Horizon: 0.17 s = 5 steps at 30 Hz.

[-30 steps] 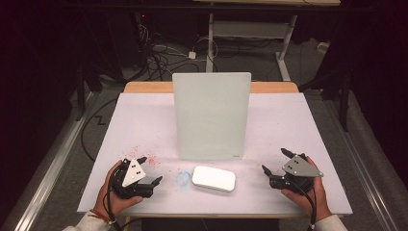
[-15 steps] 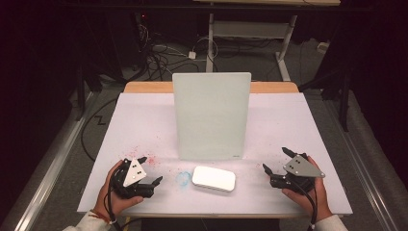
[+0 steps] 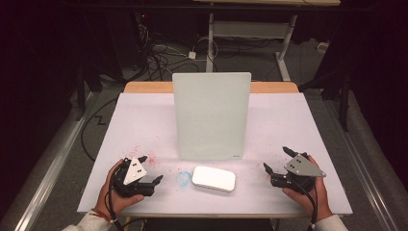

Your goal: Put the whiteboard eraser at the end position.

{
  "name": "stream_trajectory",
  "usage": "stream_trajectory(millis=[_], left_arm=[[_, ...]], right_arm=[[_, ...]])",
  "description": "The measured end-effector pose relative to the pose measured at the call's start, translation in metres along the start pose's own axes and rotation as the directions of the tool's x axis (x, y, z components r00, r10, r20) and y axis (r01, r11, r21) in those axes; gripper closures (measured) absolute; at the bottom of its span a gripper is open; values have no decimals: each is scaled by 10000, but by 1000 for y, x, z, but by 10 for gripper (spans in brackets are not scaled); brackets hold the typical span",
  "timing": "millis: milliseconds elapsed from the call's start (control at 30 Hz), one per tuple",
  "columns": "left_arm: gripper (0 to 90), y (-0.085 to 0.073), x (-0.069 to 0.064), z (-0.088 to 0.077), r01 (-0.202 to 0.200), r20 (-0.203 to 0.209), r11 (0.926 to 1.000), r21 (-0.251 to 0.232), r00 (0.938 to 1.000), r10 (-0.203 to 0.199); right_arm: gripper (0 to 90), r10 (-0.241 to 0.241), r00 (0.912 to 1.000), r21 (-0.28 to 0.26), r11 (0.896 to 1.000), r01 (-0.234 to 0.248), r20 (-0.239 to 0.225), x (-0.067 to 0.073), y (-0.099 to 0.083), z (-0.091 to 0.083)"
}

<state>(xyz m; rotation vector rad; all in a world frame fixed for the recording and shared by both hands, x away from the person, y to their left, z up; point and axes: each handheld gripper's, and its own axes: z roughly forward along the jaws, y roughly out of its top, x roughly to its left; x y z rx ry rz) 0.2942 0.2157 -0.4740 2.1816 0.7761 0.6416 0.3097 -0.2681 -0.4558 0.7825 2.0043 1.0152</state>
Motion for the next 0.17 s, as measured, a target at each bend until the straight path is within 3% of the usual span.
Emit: stream_trajectory(millis=[167], left_arm=[[173, 1, 1, 2, 28, -18, 10000, 29, 10000, -28]], right_arm=[[181, 13, 10000, 7, 10000, -13, 10, 0, -1, 0]])
